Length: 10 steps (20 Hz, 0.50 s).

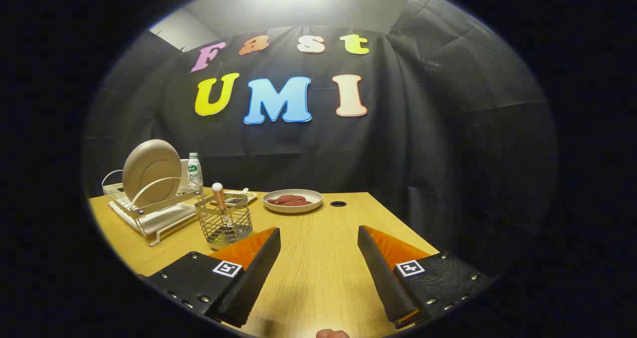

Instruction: Take the plate from the dish rack, then take the spoon from the basket and place it into the plate.

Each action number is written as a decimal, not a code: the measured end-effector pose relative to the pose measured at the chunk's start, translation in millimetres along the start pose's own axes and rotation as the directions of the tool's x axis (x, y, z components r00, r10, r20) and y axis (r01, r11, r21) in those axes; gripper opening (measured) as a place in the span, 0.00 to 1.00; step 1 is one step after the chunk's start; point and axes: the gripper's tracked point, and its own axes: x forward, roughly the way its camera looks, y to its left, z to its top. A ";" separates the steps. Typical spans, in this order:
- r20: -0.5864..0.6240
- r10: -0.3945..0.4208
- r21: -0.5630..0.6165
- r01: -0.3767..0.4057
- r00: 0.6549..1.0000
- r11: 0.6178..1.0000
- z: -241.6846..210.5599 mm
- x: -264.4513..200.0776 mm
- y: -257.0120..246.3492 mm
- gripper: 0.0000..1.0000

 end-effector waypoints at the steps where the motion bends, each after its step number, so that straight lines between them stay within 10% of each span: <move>1: -0.014 0.002 0.001 -0.002 1.000 1.000 -0.2 22.9 1.0 0.97; 10: 0.075 -0.026 0.027 0.024 0.997 0.999 151.9 30.2 35.8 0.97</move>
